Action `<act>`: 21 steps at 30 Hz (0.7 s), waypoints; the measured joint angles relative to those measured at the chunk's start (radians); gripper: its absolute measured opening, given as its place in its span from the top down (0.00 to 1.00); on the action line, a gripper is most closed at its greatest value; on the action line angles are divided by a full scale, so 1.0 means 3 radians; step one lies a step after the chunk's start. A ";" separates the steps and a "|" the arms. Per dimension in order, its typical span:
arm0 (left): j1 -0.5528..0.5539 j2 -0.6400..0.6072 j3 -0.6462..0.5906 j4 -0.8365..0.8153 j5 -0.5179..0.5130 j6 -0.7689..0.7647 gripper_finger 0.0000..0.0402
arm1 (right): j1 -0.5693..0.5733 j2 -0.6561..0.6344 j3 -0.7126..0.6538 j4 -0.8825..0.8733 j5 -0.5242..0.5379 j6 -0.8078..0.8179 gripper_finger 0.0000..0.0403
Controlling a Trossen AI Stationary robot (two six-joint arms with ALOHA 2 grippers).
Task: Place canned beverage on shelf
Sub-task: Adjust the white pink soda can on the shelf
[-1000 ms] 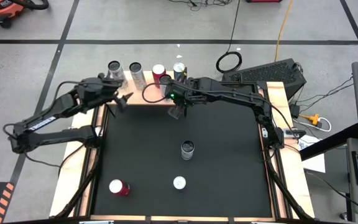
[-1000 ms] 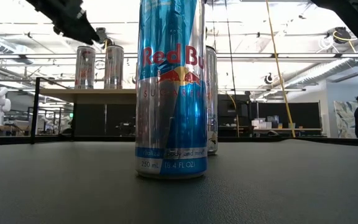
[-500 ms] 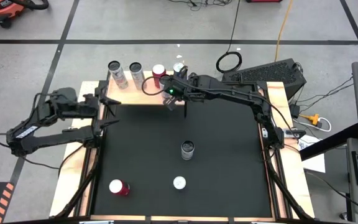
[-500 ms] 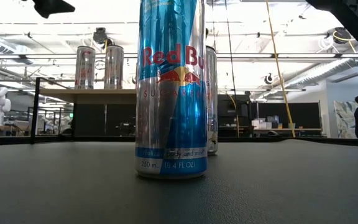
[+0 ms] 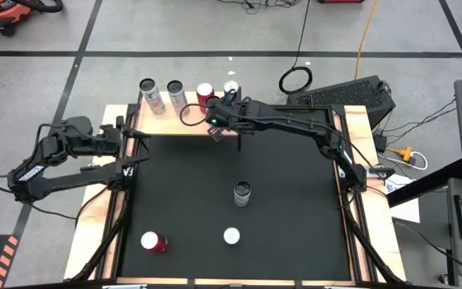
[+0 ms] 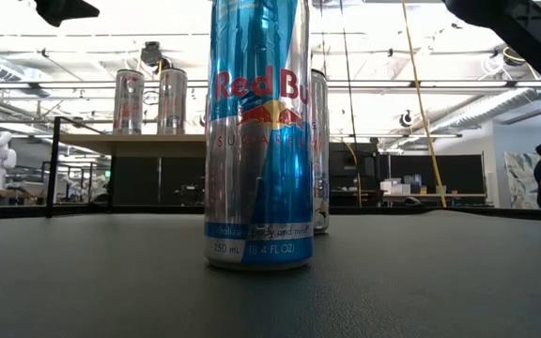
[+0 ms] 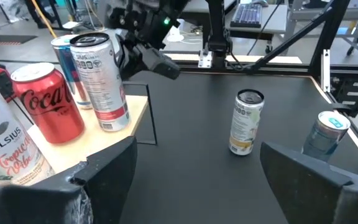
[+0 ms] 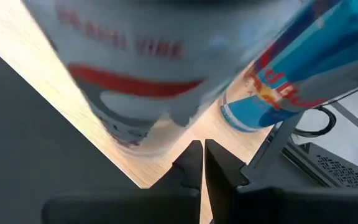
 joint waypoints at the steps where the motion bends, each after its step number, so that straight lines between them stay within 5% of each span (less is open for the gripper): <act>1: 0.0000 0.0000 0.0000 0.0001 -0.0001 0.0000 0.15 | -0.0005 0.0025 0.0000 0.0021 0.0000 0.0001 1.00; 21: 0.0000 0.0000 0.0000 0.0005 -0.0020 0.0001 0.15 | -0.0004 0.0083 0.0000 0.0534 -0.0026 0.0006 1.00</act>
